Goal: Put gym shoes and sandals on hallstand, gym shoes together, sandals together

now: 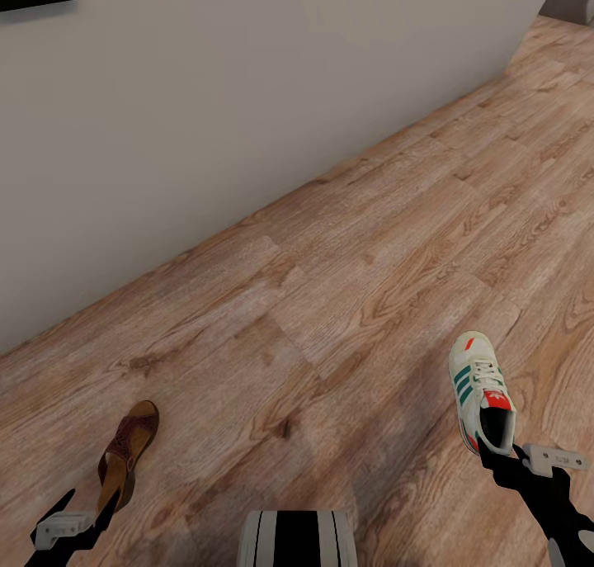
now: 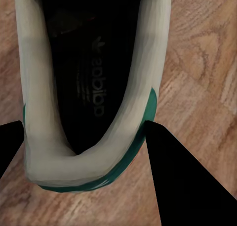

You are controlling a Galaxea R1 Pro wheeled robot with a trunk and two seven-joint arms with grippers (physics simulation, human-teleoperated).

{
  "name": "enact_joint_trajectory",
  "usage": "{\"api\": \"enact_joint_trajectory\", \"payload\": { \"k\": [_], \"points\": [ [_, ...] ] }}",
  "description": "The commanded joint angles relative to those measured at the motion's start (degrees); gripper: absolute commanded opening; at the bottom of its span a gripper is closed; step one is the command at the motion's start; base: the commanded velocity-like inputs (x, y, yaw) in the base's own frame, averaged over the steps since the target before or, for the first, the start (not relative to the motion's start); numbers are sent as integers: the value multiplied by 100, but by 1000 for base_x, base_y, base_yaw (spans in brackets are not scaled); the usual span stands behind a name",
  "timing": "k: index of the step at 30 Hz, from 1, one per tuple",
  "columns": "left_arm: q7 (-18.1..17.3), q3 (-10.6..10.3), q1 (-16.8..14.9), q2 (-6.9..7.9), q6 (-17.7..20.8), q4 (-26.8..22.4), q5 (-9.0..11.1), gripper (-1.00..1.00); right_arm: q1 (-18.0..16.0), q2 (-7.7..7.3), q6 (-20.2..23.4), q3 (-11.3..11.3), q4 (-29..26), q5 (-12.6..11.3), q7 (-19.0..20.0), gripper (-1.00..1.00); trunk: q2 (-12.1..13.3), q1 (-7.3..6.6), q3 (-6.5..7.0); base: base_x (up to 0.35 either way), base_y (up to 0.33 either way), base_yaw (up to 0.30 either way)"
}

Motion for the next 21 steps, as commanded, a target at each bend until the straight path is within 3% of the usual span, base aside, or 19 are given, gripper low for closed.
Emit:
{"api": "enact_joint_trajectory", "payload": {
  "k": [1, 21],
  "points": [
    [0, 0, -19, 1, 2, -4, -18, 100, 0, 0, 1, 0, 0, -9, -7, -100, 0, 0, 0, 0, 0, 0],
    [0, 0, -138, 1, 25, -17, -116, 100, 0, 0, 1, 0, 0, -9, -7, -100, 0, 0, 0, 0, 0, 0]
  ]
}}
